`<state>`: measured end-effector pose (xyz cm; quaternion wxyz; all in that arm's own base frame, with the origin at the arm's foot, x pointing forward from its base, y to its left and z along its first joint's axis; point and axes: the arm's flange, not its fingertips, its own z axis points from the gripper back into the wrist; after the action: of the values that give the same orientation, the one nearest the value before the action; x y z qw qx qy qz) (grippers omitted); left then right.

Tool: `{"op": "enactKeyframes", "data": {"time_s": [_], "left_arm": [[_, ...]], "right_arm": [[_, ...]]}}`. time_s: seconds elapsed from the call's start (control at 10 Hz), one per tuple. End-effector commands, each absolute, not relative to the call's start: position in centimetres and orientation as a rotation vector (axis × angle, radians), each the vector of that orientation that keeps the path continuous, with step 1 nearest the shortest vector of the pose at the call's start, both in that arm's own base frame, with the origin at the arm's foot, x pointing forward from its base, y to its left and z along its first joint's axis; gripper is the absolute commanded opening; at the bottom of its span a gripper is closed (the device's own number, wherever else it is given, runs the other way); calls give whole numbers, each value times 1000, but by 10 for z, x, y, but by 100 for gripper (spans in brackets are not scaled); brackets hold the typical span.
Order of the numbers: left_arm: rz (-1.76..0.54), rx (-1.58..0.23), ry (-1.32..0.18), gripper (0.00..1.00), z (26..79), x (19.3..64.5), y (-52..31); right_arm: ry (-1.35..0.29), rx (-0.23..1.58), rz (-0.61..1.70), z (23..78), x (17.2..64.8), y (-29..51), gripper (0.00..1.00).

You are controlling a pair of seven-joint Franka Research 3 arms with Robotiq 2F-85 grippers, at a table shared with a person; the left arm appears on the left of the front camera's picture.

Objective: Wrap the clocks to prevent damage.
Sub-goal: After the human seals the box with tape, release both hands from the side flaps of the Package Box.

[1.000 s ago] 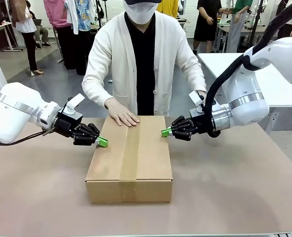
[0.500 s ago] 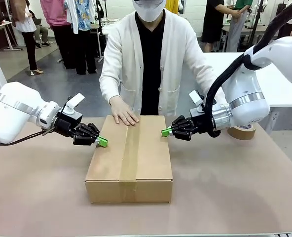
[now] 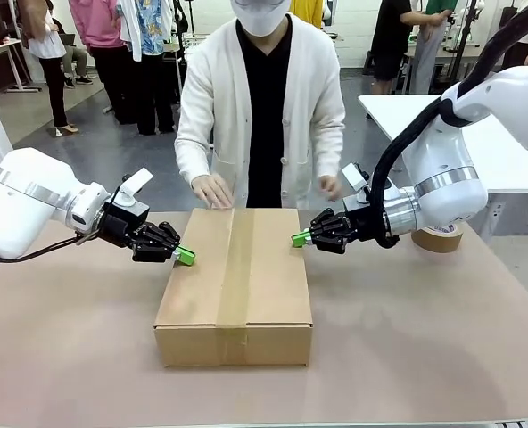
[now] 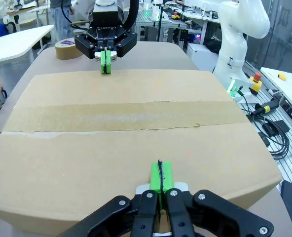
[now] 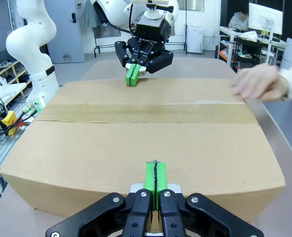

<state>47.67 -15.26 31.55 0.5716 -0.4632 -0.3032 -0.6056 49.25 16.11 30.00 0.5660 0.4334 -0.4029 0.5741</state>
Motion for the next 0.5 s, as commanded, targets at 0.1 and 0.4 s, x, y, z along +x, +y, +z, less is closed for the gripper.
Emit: {"op": "enactKeyframes", "data": {"time_s": [0.1, 0.4], "left_arm": [[-1419, -1077, -706, 0, 312, 476, -153], [-1419, -1077, -706, 0, 312, 476, -153]], "right_arm": [[-941, 1015, 1348, 297, 492, 162, 1], [-941, 1015, 1348, 297, 492, 162, 1]]}}
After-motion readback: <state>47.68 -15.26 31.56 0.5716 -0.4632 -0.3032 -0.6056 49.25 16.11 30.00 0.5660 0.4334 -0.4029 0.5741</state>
